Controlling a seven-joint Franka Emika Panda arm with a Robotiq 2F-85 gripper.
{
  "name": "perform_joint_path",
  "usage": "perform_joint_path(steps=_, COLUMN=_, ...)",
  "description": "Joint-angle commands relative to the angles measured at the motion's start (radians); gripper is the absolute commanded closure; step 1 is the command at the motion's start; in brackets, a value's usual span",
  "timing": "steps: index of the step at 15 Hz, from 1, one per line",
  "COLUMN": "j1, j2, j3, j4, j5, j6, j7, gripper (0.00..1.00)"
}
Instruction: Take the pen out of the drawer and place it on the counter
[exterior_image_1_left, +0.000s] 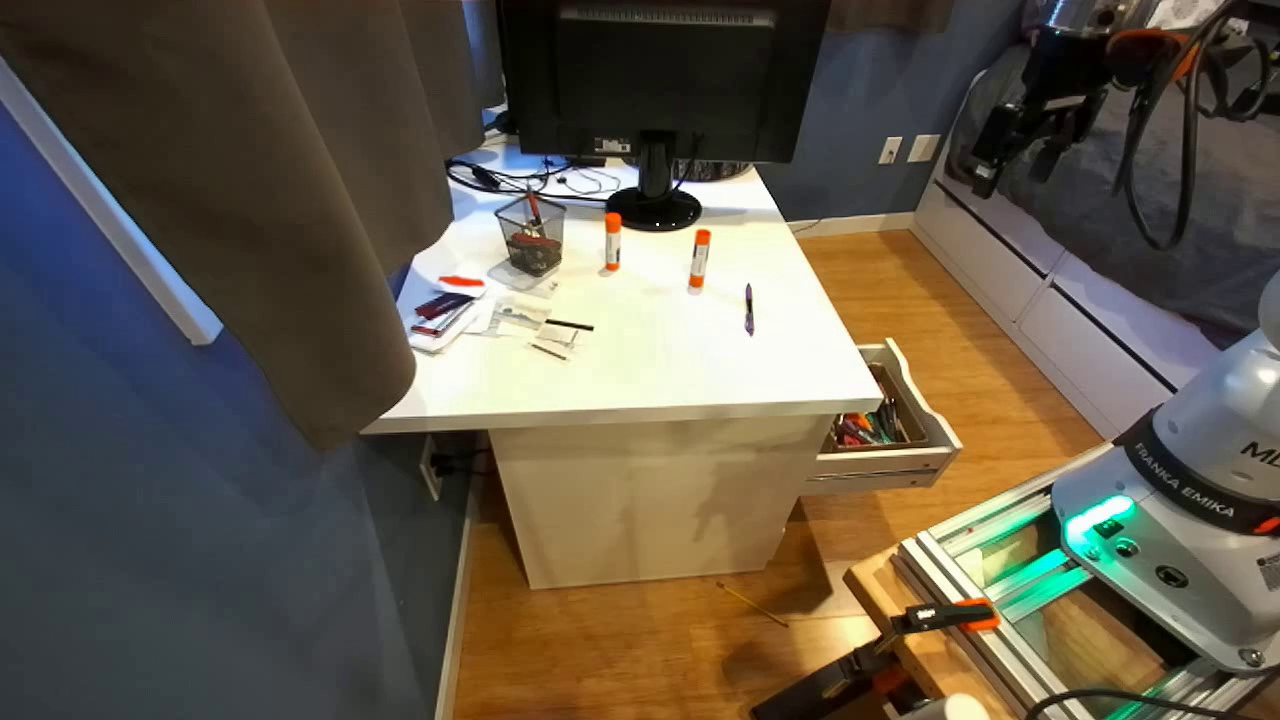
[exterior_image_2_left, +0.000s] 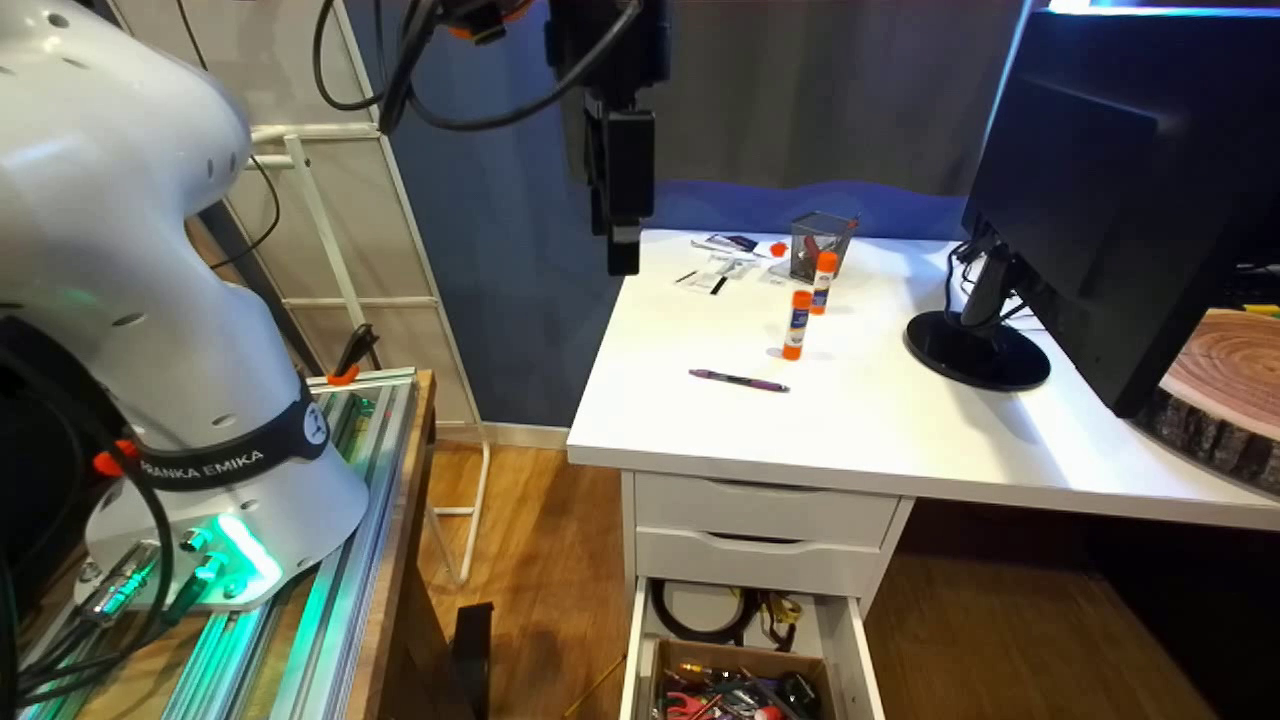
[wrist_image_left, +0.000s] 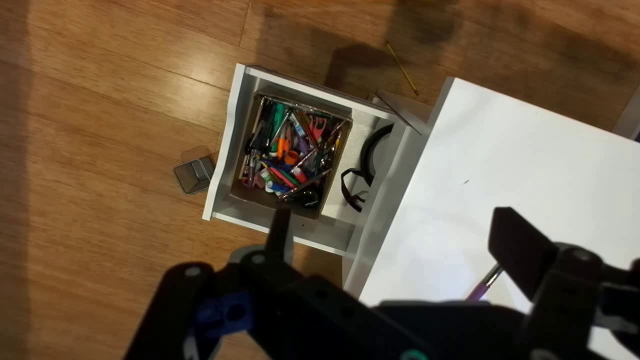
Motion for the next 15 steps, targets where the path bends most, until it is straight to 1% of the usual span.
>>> perform_joint_path(steps=1, j1=0.007, j2=0.000, j3=-0.006, j4=0.002, j5=-0.004, j6=-0.003, j7=0.004, gripper=0.00)
perform_joint_path(steps=15, j1=0.004, j2=0.012, j3=-0.008, j4=0.013, j5=-0.011, j6=-0.003, j7=-0.002, gripper=0.00)
